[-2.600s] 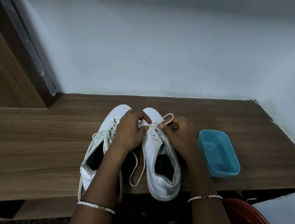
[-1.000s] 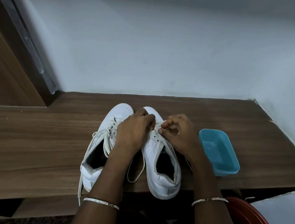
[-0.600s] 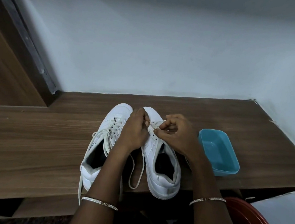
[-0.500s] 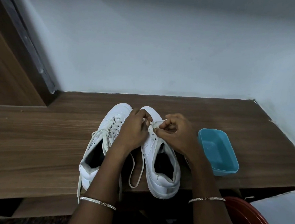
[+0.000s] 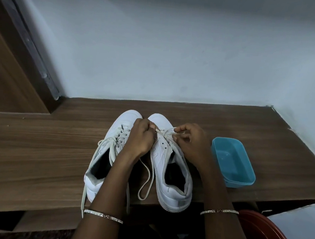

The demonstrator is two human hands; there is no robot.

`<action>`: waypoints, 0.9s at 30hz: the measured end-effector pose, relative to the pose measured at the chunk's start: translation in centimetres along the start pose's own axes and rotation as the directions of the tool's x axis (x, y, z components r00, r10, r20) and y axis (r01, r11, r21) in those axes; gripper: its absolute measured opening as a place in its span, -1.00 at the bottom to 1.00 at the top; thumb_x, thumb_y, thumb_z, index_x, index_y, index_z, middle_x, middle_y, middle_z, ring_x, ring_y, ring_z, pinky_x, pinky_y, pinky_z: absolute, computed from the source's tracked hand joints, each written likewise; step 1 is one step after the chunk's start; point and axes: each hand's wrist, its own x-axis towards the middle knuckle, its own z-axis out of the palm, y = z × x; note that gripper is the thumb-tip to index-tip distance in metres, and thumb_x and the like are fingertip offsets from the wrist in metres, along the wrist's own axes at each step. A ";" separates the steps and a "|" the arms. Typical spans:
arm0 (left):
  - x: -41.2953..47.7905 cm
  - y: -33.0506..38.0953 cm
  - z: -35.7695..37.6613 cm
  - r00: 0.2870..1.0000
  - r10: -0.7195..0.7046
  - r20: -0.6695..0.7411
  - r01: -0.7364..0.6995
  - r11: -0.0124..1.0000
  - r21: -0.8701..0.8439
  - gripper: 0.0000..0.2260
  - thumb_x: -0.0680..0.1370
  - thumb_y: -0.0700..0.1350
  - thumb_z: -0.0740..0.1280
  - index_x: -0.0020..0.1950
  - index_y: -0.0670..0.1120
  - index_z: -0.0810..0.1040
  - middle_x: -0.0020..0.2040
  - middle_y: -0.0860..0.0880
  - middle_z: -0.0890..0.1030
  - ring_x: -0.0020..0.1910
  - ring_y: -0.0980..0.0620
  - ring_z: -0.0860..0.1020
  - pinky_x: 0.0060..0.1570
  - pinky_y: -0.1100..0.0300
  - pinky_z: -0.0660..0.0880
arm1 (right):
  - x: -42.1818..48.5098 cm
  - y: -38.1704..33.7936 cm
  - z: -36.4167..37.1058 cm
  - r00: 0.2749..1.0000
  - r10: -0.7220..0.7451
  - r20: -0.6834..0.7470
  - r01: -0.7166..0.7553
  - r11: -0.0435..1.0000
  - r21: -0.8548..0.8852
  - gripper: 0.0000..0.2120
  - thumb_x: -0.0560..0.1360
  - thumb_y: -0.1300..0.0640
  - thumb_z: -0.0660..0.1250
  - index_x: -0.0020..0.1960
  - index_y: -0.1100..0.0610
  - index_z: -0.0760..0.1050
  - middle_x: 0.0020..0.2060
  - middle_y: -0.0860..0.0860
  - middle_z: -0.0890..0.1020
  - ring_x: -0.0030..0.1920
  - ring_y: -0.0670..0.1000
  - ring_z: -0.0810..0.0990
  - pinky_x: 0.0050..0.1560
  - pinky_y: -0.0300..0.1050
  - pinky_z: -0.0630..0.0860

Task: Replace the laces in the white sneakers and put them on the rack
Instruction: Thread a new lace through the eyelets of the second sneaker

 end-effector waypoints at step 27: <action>0.0 -0.1 -0.1 0.961 0.265 -0.079 -0.237 0.937 0.258 -0.89 0.53 -0.09 0.42 -0.15 -0.10 0.59 -0.08 -0.02 0.44 -0.25 0.28 0.43 -0.18 0.18 0.36 | 0.0 -0.4 0.3 0.995 0.029 -0.091 -0.023 0.997 0.069 -0.89 0.46 0.26 0.47 -0.07 0.10 0.59 -0.07 -0.02 0.65 -0.17 -0.15 0.65 -0.21 -0.32 0.57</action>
